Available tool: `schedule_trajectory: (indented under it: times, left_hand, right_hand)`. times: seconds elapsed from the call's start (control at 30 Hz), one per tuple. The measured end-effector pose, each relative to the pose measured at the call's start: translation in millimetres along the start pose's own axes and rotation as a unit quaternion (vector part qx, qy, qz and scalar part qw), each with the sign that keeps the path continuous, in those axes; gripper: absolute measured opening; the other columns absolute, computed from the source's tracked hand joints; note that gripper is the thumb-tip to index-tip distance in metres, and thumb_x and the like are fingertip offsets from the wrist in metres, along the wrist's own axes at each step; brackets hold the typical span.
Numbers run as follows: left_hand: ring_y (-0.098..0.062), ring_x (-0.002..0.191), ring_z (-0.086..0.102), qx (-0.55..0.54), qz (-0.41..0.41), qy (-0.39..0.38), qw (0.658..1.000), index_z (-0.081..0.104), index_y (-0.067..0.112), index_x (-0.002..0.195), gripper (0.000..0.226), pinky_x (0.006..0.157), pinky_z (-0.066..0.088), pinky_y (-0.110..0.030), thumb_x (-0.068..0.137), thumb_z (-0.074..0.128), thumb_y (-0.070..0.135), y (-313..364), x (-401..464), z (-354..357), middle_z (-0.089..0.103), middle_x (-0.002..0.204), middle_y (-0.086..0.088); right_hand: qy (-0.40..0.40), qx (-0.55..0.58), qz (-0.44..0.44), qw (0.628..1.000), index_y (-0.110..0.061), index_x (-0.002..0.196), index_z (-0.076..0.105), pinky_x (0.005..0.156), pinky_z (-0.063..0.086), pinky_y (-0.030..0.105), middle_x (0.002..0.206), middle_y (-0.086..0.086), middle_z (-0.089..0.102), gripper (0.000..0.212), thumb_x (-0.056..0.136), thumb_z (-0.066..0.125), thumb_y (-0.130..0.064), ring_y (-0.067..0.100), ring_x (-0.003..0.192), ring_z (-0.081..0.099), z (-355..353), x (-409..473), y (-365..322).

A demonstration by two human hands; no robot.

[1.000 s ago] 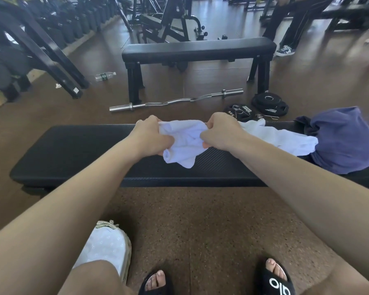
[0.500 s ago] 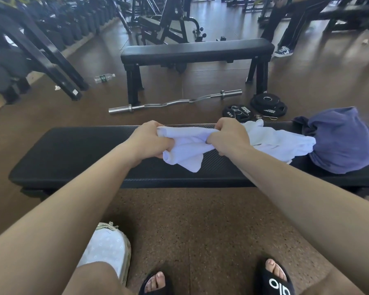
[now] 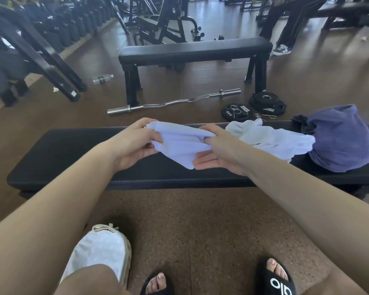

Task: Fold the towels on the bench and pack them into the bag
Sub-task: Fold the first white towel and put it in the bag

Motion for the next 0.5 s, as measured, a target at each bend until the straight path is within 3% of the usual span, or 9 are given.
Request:
schedule_trajectory:
  times: [0.13, 0.2, 0.3, 0.37, 0.43, 0.5]
  left_hand:
    - [-0.022, 0.11, 0.07, -0.023, 0.005, 0.009, 1.0, 0.056, 0.018, 0.132, 0.044, 0.079, 0.06, -0.036, 0.093, 0.054, -0.002, -2, 0, -3, 0.069, 0.124, -0.005]
    - [-0.023, 0.111, 0.071, -0.054, 0.014, 0.012, 0.998, 0.057, 0.016, 0.133, 0.045, 0.085, 0.061, -0.041, 0.093, 0.05, -0.004, 1, -3, -3, 0.07, 0.124, -0.006]
    - [-0.023, 0.111, 0.071, -0.113, 0.02, 0.012, 0.993, 0.064, 0.01, 0.126, 0.043, 0.095, 0.058, -0.046, 0.092, 0.043, -0.004, 5, -7, -4, 0.073, 0.12, -0.005]
    - [-0.027, 0.101, 0.066, -0.161, 0.013, 0.014, 0.987, 0.066, 0.003, 0.118, 0.042, 0.1, 0.054, -0.047, 0.085, 0.041, 0.002, 5, -8, -7, 0.068, 0.109, -0.01]
    - [-0.026, 0.086, 0.055, -0.201, 0.008, 0.013, 0.979, 0.061, 0.002, 0.121, 0.045, 0.096, 0.051, -0.043, 0.082, 0.042, 0.013, 5, -9, -9, 0.058, 0.09, -0.009]
    - [-0.03, 0.089, 0.065, -0.212, -0.006, 0.007, 0.977, 0.062, -0.003, 0.127, 0.053, 0.095, 0.053, -0.042, 0.095, 0.046, 0.036, 5, -9, -7, 0.069, 0.088, -0.012]
  right_hand:
    - [-0.062, 0.095, -0.03, 0.993, -0.015, 0.125, 0.064, 0.091, 0.059, 0.043, 0.119, 0.013, 0.071, 0.039, 0.1, 0.04, 0.003, 0.029, 0.102, 0.073, 6, -3, -1]
    - [-0.06, 0.147, -0.043, 0.986, -0.01, 0.122, 0.067, 0.094, 0.058, 0.041, 0.121, 0.008, 0.071, 0.042, 0.095, 0.042, 0.011, 0.024, 0.107, 0.071, 4, -4, -1]
    - [-0.051, 0.172, -0.058, 0.982, 0.001, 0.113, 0.068, 0.098, 0.056, 0.04, 0.096, 0.005, 0.076, 0.039, 0.09, 0.042, 0.017, 0.012, 0.087, 0.074, 2, -8, 1]
    - [-0.05, 0.176, -0.067, 0.981, 0.009, 0.114, 0.065, 0.102, 0.053, 0.039, 0.09, 0.009, 0.076, 0.033, 0.09, 0.043, 0.015, 0.012, 0.086, 0.074, 2, -9, 1]
    - [-0.066, 0.18, -0.079, 0.978, 0.015, 0.115, 0.063, 0.102, 0.053, 0.037, 0.112, 0.02, 0.073, 0.029, 0.093, 0.048, 0.005, 0.023, 0.108, 0.07, 4, -9, 0]
    - [-0.045, 0.193, -0.082, 0.977, 0.018, 0.113, 0.064, 0.097, 0.056, 0.036, 0.118, 0.025, 0.068, 0.031, 0.096, 0.057, -0.008, 0.026, 0.113, 0.067, 5, -7, 0]
Point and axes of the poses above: each hand's wrist, its own x-axis towards the middle knuckle, its own z-axis out of the palm, y = z × x, the point moved 4 cm from there along x, towards the middle knuckle
